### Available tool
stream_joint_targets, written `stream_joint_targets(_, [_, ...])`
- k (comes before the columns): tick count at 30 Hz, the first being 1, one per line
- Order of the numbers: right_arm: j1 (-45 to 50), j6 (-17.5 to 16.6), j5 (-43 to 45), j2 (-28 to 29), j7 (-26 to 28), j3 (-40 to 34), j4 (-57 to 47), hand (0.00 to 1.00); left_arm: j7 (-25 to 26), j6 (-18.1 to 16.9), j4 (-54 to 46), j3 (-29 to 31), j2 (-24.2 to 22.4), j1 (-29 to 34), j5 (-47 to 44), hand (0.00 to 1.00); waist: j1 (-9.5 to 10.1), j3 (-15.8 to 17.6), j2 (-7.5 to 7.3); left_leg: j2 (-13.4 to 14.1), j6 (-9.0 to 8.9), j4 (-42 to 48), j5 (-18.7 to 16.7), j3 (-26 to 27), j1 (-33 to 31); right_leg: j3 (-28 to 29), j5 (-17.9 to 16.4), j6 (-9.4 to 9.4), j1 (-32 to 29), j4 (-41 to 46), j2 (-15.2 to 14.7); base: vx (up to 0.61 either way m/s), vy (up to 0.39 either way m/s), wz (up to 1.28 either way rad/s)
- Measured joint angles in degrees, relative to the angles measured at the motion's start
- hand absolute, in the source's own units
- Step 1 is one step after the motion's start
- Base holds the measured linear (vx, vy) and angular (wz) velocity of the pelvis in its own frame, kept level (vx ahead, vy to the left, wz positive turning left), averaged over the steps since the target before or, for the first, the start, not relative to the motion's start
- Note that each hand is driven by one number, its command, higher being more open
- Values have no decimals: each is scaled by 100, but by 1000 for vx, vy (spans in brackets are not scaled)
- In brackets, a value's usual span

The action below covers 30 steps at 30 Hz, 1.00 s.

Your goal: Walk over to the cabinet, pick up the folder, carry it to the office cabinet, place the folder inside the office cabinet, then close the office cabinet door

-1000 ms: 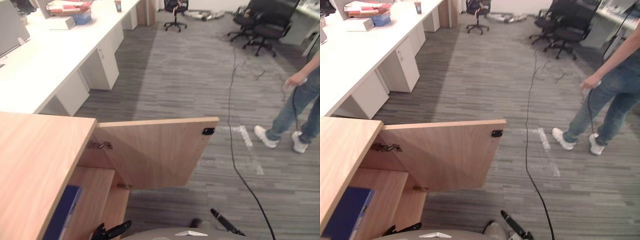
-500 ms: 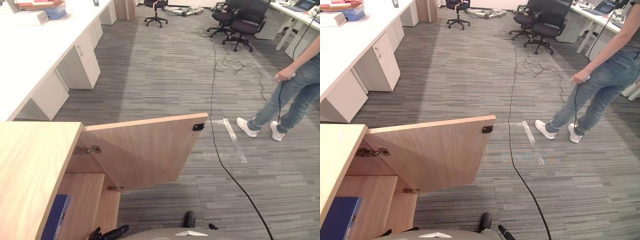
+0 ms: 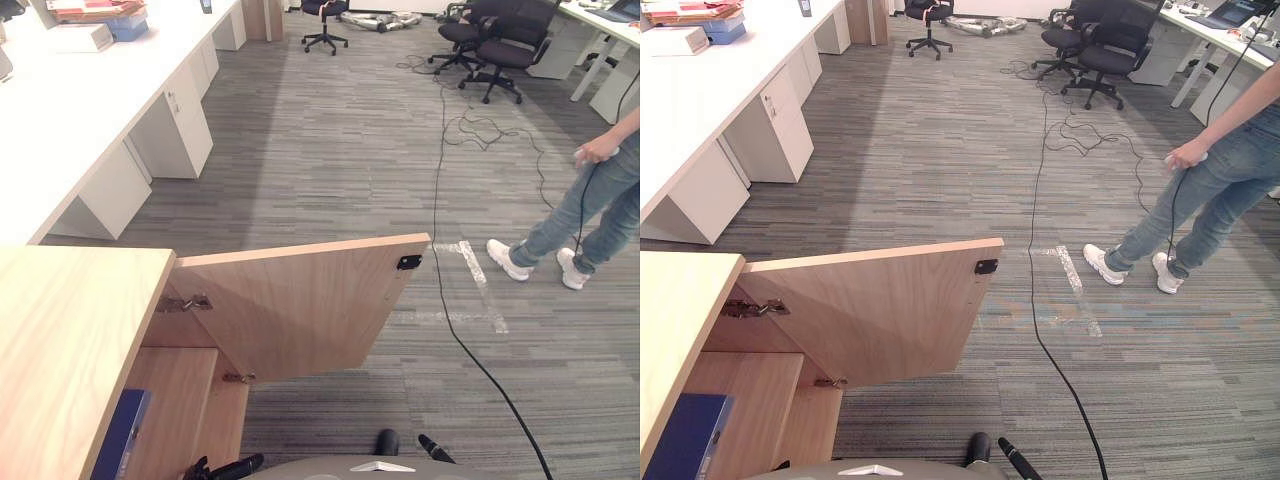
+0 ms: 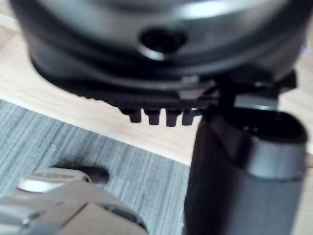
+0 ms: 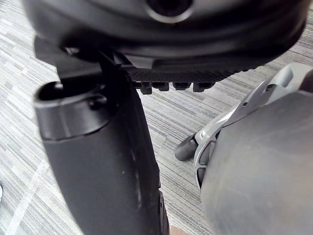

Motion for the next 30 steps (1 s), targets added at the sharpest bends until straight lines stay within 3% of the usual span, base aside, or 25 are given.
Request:
stream_joint_targets(6, [-13, -6, -1, -116, -4, 168, -2, 100, -1, 4, 0, -7, -54, 3, 0, 100, -4, 57, 104, -5, 0, 8, 0, -146, 169, -52, -47, 47, 207, 1, -6, 15, -8, 6])
stream_joint_targets(16, [-197, -27, -222, -143, -57, 278, -3, 100, 107, -5, -154, -93, -102, 55, -428, 100, 44, 321, 217, 216, -59, 748, -30, -1388, -411, -946, -386, -144, 642, 37, 108, 1, -77, 53])
stream_joint_targets(19, [-320, -79, -224, -189, -71, 129, 0, 100, 124, -11, -250, 140, -231, 61, -485, 100, 139, 404, 268, 405, -202, 1012, 97, -779, -638, -1243, -498, -187, 720, 94, 148, -53, -57, 52])
stream_joint_targets(20, [-340, -78, -223, -186, -103, 79, 2, 100, 127, -20, -295, 163, -232, 77, -481, 100, 182, 441, 281, 523, -187, 1049, 188, -382, -645, -1371, -677, -217, 720, 309, 135, -45, -34, 45])
stream_joint_targets(23, [-332, -79, -218, -175, -111, -23, 2, 100, 136, -5, -279, 279, -234, 77, -475, 100, 124, 421, 261, 556, -151, 602, 521, -196, -628, -1749, -926, -220, 676, 562, 57, -39, -41, 71])
stream_joint_targets(24, [-328, -79, -210, -168, -123, -144, -2, 100, 136, 3, -273, 284, -238, 68, -467, 100, 40, 405, 192, 550, -158, 197, 702, -126, -609, -2033, -969, -248, 587, 575, -35, -54, -18, 111])
stream_joint_targets(25, [-328, -91, -206, -148, -130, -288, -9, 100, 130, 57, -227, 364, -258, 8, -470, 100, -21, 436, 224, 654, -107, 365, 642, 268, -703, -2328, -981, -317, 577, 625, -67, -45, 5, 101])
stream_joint_targets(27, [-245, -92, -188, -154, -155, -468, -14, 100, 126, 117, -232, 525, -322, 18, -463, 100, -72, 434, 240, 606, -100, 309, 616, 476, -627, -2635, -1027, -307, 660, 771, -144, -13, 49, 89])
stream_joint_targets(28, [-203, -93, -163, -149, -155, -548, -16, 100, 137, 118, -234, 531, -349, 42, -452, 100, -123, 427, 249, 582, -191, 61, 671, 456, -531, -2743, -1067, -272, 705, 848, -171, -16, 117, 84])
stream_joint_targets(30, [-193, -93, -104, -71, -162, -606, -17, 100, 118, 121, -247, 546, -290, 125, -451, 100, -139, 377, 158, 393, -146, -449, 980, 338, -353, -2825, -1064, -209, 739, 903, -287, -68, 122, 42])
